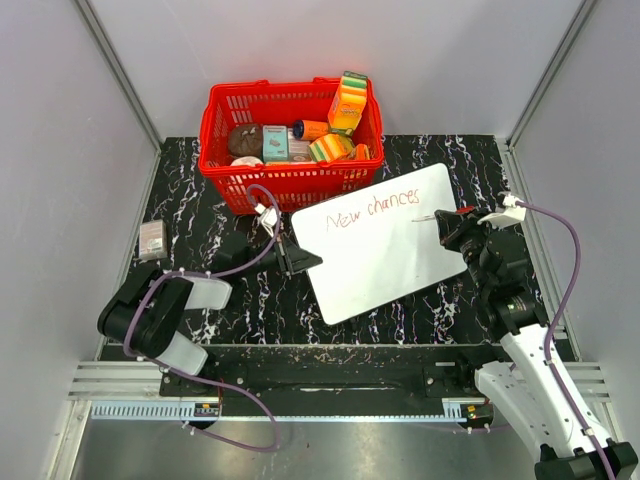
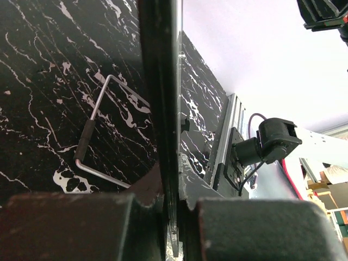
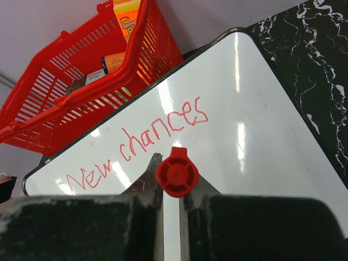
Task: Write a sentence on the whiteboard
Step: Write on the whiteboard with the whiteboard marker without the cap.
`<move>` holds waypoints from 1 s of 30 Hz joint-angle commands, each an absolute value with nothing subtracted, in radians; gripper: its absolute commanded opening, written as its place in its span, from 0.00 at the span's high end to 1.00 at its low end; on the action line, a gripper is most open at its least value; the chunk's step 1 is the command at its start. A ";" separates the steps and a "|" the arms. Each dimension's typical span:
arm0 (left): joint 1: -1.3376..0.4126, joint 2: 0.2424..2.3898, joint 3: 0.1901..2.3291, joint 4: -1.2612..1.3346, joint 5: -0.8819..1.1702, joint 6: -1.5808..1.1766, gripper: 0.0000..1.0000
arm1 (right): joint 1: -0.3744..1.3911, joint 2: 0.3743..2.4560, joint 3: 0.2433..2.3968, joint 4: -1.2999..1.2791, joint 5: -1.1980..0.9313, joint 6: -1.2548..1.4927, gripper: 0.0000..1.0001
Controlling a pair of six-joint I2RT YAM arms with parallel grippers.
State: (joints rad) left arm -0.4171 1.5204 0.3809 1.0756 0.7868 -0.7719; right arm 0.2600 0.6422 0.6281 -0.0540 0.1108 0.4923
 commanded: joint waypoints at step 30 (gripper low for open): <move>-0.374 1.325 0.471 0.364 0.836 -0.316 1.00 | 0.262 0.595 0.618 -0.009 -0.120 0.419 1.00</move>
State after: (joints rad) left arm -0.3813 1.3148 0.5034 0.4889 0.8909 -0.4858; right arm 0.2600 0.5800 0.6277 -0.0776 -0.0296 0.4477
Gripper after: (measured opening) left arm 0.093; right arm 0.110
